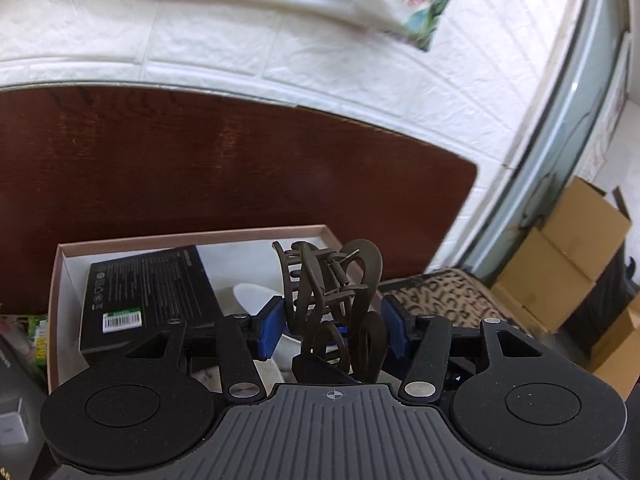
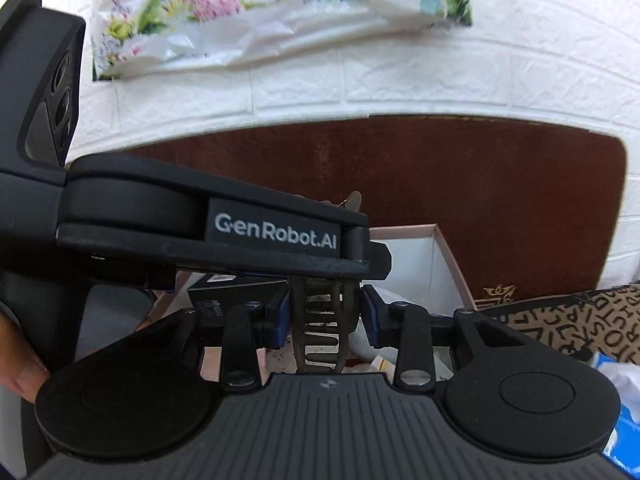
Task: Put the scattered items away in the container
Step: 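Lower the claw clip into the box and open the left tool, then move both open tools back toward the pile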
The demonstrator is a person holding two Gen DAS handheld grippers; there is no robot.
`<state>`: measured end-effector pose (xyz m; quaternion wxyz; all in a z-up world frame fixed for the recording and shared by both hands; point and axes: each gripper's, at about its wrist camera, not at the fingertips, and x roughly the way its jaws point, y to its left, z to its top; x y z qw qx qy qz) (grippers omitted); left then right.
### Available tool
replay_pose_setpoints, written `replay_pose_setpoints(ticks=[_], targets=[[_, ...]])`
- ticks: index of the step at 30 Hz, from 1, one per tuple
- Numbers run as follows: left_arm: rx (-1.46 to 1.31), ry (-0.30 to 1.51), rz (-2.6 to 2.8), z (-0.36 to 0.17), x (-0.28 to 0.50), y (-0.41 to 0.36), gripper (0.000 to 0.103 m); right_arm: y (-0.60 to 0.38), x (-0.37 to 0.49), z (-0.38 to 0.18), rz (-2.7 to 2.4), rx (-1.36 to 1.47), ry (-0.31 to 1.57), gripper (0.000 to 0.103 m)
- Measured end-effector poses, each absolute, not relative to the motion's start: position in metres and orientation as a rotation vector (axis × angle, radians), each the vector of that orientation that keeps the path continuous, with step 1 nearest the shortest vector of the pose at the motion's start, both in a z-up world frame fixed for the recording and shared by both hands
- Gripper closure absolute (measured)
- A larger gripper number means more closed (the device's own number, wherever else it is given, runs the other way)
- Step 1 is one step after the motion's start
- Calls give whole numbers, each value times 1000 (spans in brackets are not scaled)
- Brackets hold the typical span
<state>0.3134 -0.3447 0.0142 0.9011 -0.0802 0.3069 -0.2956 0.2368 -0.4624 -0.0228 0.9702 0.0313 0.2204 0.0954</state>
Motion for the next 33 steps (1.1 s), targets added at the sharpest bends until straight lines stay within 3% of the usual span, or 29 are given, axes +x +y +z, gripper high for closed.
replay_pose_setpoints(ticks=[5,7,8,10,12,15,18,33], targets=[[-177,658,-576,5,335,-346,46,-462,261,-31,217,35,488,62],[-178,667,-567,2,341,-347,36,-460,269,-33,212,20,494,62],[-176,673,-556,0,343,-347,25,-459,272,-35,204,12,500,62],[-186,659,-565,-1,342,-344,19,-459,276,-37,181,11,524,54],[-202,656,-583,2,338,-340,1,-462,271,-37,133,0,510,28],[-198,677,-555,8,332,-337,0,-468,257,-34,80,-8,449,9],[-164,721,-540,8,324,-336,0,-476,241,-27,93,67,443,3],[-95,631,-594,26,241,-317,0,-448,180,-5,75,-46,471,1]])
